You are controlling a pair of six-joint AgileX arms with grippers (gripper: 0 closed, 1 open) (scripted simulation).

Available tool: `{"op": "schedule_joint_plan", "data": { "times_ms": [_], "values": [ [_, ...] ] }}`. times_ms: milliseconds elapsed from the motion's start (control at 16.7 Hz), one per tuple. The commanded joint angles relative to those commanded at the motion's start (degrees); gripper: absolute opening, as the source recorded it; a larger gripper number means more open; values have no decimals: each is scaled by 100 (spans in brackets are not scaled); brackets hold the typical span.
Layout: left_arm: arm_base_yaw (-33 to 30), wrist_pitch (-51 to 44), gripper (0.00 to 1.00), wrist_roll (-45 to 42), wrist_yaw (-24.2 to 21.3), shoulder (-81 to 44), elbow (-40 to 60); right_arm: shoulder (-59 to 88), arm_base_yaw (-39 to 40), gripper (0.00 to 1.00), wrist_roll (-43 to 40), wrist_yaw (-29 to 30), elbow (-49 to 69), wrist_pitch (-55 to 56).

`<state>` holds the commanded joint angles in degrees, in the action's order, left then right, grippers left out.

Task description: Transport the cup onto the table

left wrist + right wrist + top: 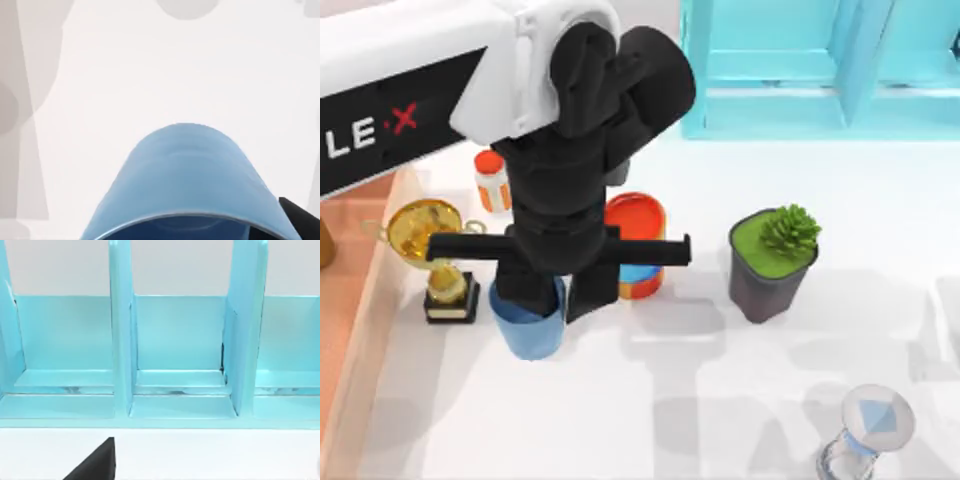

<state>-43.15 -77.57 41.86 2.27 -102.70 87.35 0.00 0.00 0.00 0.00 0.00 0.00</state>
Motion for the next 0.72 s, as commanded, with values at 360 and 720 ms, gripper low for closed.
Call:
{"op": "schedule_joint_plan", "data": {
  "times_ms": [360,720],
  "values": [
    [-1782,-33,0,1767,119,-1025,1190,0,0,100,0,0,0,0],
    [-1875,1,0,1876,116,-1077,1235,0,0,100,0,0,0,0]
  ]
}}
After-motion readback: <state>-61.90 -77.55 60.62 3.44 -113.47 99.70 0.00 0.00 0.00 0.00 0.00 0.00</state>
